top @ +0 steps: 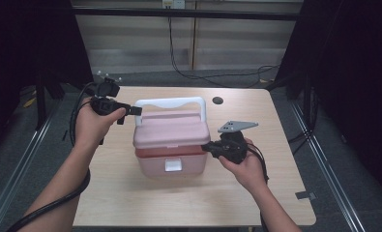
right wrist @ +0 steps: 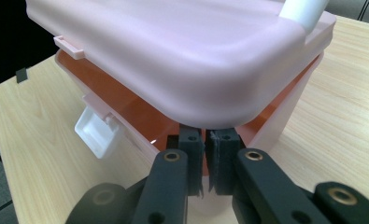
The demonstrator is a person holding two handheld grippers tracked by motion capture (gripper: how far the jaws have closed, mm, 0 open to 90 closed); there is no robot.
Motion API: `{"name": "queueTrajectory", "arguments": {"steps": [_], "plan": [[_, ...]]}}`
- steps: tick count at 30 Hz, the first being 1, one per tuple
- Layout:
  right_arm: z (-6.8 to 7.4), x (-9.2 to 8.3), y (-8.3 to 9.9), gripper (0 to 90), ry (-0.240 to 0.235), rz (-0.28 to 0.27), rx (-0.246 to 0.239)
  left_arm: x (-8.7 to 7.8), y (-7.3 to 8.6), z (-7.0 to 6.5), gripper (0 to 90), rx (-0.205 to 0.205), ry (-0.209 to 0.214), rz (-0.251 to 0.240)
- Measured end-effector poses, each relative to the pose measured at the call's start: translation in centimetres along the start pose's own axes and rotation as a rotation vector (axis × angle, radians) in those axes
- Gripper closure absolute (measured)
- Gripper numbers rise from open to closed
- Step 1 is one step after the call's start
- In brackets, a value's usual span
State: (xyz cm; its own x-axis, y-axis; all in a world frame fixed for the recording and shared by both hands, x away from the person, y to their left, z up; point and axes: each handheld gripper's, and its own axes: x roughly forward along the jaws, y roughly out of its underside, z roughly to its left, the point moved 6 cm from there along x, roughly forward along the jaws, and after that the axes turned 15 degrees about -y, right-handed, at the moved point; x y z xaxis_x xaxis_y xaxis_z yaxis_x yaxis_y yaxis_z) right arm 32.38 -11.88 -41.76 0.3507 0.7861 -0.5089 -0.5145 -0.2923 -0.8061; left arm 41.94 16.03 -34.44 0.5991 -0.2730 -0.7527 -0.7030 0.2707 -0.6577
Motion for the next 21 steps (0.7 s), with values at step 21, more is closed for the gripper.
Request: {"name": "queueTrajectory", "arguments": {"steps": [21], "plan": [[-0.1, -0.4, -0.9, 86.1, 0.008, -0.034, 0.020, 1.4, 5.7, 3.1, 37.7, 0.048, -0.035, 0.044]]}}
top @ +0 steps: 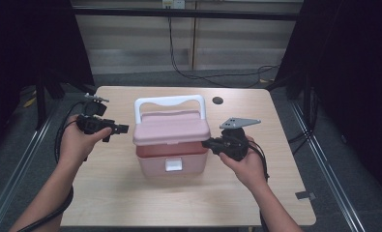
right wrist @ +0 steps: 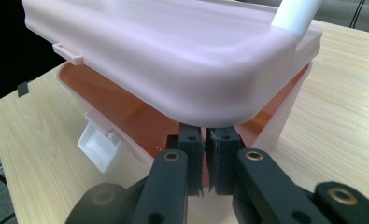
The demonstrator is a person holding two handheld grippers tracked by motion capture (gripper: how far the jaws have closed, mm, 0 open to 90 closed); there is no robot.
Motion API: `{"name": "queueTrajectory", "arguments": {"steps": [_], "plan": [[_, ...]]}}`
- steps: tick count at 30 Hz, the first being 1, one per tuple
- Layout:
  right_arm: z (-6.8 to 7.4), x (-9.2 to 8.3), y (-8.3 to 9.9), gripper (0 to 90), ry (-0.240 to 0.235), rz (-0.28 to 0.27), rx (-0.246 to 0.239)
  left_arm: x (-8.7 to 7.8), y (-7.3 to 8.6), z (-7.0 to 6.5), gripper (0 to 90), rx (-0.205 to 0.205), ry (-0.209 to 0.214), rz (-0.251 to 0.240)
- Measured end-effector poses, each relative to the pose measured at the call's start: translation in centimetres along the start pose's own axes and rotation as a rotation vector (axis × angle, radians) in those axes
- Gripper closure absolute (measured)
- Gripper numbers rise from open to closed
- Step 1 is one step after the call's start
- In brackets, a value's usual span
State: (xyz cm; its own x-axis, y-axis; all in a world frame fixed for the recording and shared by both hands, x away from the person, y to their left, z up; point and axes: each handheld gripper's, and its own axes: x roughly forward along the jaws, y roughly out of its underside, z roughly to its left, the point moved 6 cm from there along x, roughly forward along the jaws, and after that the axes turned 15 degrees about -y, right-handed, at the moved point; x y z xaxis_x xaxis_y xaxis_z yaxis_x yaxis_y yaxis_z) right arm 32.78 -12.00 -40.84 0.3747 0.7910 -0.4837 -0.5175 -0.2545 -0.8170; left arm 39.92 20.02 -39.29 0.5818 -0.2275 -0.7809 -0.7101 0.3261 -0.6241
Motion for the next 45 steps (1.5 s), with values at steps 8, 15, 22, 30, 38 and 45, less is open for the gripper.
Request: {"name": "queueTrajectory", "arguments": {"steps": [8, 15, 22, 30, 38, 45], "plan": [[0.0, -0.2, -0.3, 86.1, 0.008, 0.007, -0.006, 0.6, 0.9, -0.9, 38.0, 0.013, 0.032, 0.015], [0.0, -0.3, -0.5, 86.1, 0.007, -0.006, 0.000, 0.7, 0.9, -1.8, 39.1, 0.050, 0.042, 0.025], [-0.1, -0.5, -0.6, 86.1, 0.006, -0.013, 0.006, 1.1, 1.1, -2.2, 39.1, 0.048, 0.061, 0.025], [-0.3, -0.5, -0.8, 86.0, 0.006, -0.022, 0.015, 1.5, 1.2, -2.6, 38.8, 0.029, 0.078, 0.011], [-0.7, 0.1, 0.1, 82.6, 0.007, -0.012, 0.033, 0.9, 0.7, -2.3, 38.8, 0.015, 0.079, -0.007], [-0.9, 0.8, 0.9, 82.3, 0.010, 0.014, 0.031, 0.6, -0.1, -2.1, 38.8, -0.020, 0.074, -0.039]]}}
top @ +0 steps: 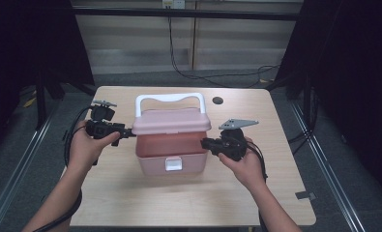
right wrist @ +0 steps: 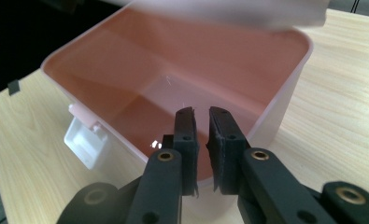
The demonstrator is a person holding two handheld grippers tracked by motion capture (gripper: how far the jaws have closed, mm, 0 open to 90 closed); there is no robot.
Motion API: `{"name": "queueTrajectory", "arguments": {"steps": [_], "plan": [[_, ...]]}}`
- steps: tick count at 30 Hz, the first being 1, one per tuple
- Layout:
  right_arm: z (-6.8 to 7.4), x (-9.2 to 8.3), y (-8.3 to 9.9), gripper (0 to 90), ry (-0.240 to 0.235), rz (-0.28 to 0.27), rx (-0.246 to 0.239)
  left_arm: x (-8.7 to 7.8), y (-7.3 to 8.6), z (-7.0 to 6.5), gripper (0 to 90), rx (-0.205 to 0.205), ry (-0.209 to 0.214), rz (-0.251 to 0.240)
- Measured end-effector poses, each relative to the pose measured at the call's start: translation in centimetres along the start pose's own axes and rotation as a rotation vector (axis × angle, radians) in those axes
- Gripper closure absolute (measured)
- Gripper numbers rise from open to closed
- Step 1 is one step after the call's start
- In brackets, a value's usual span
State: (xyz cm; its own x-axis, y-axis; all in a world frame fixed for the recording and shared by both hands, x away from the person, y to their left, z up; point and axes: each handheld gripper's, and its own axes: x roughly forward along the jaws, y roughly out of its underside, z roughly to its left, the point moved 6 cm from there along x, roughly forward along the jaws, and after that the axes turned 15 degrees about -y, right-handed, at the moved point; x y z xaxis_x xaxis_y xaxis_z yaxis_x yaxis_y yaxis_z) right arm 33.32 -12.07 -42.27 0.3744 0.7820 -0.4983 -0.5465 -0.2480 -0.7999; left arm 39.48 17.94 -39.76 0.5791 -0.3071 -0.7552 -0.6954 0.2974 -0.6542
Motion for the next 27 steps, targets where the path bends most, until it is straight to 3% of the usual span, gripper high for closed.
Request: {"name": "queueTrajectory", "arguments": {"steps": [8, 15, 27], "plan": [[-0.2, 0.6, 0.5, 82.5, 0.004, 0.027, -0.012, -0.4, -1.2, -0.2, 38.6, -0.036, 0.013, -0.034], [-0.1, 1.0, 0.8, 83.1, -0.001, 0.032, -0.017, -0.5, -2.4, -1.1, 37.3, -0.024, 0.002, -0.058], [0.0, 1.0, 1.0, 84.1, 0.001, 0.023, -0.025, -1.0, -3.1, -1.2, 41.6, -0.008, -0.026, -0.082]]}}
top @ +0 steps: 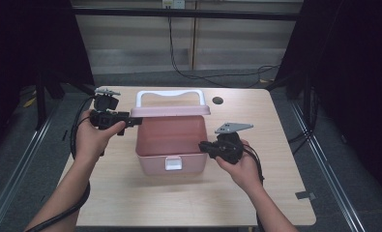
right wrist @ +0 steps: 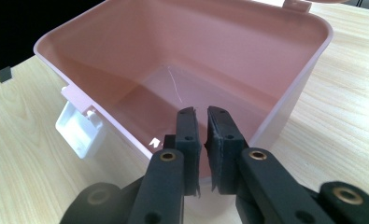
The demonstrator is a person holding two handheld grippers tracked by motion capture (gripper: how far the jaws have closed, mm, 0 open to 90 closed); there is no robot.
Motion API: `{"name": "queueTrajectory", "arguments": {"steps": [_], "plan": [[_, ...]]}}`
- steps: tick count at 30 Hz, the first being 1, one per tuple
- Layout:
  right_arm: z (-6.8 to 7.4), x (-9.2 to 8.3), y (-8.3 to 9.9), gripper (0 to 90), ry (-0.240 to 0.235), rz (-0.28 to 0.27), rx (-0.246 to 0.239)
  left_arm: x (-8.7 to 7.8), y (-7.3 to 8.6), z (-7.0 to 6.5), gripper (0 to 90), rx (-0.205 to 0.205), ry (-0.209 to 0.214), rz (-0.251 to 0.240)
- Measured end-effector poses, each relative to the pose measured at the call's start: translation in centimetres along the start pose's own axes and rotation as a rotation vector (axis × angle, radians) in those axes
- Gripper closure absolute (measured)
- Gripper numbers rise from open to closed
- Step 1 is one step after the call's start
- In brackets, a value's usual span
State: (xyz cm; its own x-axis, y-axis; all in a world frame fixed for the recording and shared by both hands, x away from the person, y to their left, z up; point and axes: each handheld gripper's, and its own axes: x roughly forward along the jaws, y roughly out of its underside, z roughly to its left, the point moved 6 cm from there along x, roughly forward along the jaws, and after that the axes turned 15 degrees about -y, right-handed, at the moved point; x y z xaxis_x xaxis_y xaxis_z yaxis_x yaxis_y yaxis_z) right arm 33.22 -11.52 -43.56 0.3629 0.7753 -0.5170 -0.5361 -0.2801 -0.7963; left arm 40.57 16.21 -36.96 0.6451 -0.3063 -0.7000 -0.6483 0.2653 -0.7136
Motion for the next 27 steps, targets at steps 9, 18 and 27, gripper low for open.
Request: {"name": "queueTrajectory", "arguments": {"steps": [9, 18, 27], "plan": [[0.1, 0.1, 0.1, 90.0, 0.012, 0.024, -0.017, -0.2, -0.5, 0.0, 42.4, 0.006, -0.006, -0.005], [0.1, 0.1, 0.1, 90.0, 0.015, 0.023, -0.022, -0.3, -1.3, -0.3, 46.3, 0.024, -0.021, -0.027], [0.1, 0.1, 0.1, 90.0, 0.004, 0.014, -0.009, -0.1, -1.9, -0.5, 59.4, 0.051, -0.037, -0.045]]}}
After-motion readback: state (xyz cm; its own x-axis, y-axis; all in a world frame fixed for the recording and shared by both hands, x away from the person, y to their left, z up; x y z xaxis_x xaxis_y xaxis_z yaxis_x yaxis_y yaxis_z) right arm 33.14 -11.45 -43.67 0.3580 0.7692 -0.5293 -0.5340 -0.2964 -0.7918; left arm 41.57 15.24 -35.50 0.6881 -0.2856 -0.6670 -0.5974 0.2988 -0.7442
